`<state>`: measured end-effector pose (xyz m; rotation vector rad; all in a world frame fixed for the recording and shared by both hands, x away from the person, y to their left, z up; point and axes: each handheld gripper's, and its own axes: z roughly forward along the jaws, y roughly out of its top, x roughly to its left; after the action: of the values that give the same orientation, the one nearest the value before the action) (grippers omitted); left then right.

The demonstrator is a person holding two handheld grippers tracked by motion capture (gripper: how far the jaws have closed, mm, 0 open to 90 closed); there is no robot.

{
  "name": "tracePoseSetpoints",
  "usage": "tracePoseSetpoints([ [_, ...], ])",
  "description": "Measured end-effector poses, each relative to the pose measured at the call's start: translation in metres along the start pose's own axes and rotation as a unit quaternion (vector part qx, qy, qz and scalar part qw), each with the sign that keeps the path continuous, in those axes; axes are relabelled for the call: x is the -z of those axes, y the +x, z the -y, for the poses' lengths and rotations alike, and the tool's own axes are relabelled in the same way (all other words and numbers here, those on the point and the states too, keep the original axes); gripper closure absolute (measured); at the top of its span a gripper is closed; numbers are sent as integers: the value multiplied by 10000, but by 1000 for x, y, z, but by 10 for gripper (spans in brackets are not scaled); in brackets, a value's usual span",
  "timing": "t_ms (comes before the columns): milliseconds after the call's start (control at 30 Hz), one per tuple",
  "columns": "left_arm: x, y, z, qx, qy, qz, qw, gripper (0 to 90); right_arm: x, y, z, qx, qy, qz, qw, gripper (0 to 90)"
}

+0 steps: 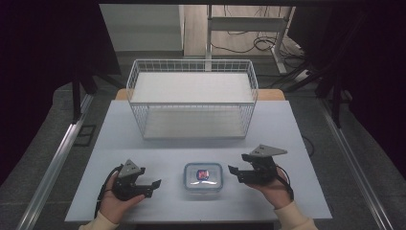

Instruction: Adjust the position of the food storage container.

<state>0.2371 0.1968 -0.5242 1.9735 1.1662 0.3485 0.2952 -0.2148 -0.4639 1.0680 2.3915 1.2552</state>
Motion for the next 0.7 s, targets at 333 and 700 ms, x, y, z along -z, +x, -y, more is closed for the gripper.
tracePoseSetpoints([
  [333,1,1,0,-32,-20,-7,10000,200,1,4,22,-168,12,-124,9998,176],
  [700,2,1,0,-18,-20,16,10000,199,3,-2,23,-294,-163,-96,9994,185],
])
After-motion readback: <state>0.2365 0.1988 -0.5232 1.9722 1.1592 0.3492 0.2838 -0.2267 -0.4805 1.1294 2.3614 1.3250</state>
